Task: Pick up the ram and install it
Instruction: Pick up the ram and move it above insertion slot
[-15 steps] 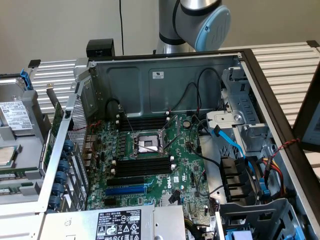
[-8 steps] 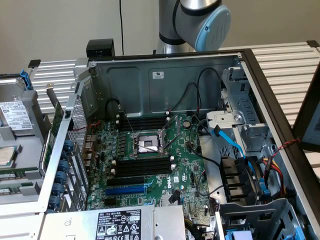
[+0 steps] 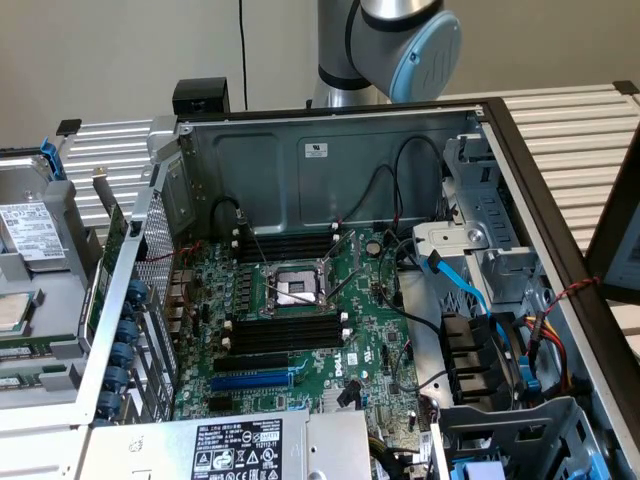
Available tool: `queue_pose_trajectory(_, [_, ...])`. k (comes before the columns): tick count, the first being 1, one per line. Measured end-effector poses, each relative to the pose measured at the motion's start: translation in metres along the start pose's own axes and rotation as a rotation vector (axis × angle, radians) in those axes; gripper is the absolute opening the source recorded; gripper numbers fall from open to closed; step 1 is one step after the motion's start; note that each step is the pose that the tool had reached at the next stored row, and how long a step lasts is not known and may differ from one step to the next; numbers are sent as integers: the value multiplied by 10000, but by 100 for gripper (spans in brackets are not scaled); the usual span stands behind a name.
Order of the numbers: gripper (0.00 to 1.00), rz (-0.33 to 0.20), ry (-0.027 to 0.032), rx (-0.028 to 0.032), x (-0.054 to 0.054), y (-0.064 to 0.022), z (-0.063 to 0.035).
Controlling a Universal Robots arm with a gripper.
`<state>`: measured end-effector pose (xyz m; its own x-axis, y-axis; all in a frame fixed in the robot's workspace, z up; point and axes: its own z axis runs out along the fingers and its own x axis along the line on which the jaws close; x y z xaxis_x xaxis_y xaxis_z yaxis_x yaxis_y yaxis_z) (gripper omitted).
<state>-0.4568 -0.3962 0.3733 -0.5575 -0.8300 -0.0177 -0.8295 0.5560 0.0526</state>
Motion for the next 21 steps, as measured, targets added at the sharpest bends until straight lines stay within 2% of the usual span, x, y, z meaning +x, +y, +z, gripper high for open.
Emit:
queue_pose_trajectory(15, [11, -2738, 138, -44, 0, -1, 22])
queue_pose_trajectory(19, [11, -3435, 164, -30, 1, -2, 31])
queue_pose_trajectory(21, [11, -3682, 174, 0, 1, -1, 35])
